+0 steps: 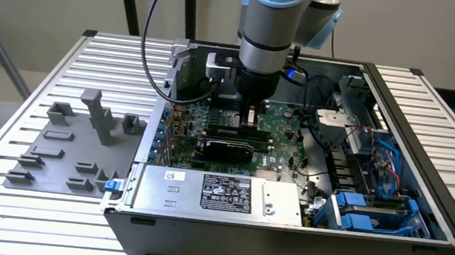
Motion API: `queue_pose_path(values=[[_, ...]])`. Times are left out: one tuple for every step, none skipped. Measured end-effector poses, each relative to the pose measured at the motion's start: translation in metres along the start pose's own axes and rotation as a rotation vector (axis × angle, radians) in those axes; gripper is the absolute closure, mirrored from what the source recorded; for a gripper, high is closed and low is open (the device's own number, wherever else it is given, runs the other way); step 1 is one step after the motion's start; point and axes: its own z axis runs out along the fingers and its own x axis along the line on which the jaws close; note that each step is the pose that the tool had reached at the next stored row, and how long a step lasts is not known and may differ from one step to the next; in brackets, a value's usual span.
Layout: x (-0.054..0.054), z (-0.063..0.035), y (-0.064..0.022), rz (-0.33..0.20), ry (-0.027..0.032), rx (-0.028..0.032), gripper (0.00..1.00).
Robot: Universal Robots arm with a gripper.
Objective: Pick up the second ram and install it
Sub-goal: 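Insert the second ram into the second slot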
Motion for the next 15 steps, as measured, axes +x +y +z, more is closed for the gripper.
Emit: queue_pose_path(values=[[-0.0002, 0.0003, 0.0, 0.0, 0.0001, -0.0001, 1.0], [-0.0006, 0.0006, 0.0001, 0.0, 0.0, 0.0, 1.0], [-0.001, 0.0009, 0.0001, 0.0, 0.0, 0.0002, 1.0], [-0.0017, 0.0013, 0.0002, 0.0, -0.0001, 0.0005, 1.0], [-0.0025, 0.0018, 0.0003, 0.0, -0.0001, 0.001, 1.0], [-0.0028, 0.0021, 0.0003, 0.0, -0.0003, 0.0012, 1.0], [-0.0028, 0.0021, 0.0003, 0.0, 0.0, 0.0011, 1.0], [-0.0029, 0.0023, 0.0004, 0.0, 0.0002, 0.0011, 1.0], [-0.0029, 0.0027, 0.0005, 0.0, 0.0004, 0.0012, 1.0], [-0.0029, 0.0029, 0.0005, 0.0, 0.001, 0.0012, 1.0], [-0.0029, 0.0033, 0.0005, 0.0, 0.0017, 0.0012, 1.0], [-0.0029, 0.0037, 0.0006, 0.0, 0.0022, 0.0012, 1.0], [-0.0029, 0.0042, 0.0006, 0.0, 0.0023, 0.0012, 1.0], [-0.0029, 0.0047, 0.0006, 0.0, 0.0025, 0.0012, 1.0], [-0.0028, 0.005, 0.0006, 0.0, 0.0026, 0.0012, 1.0]])
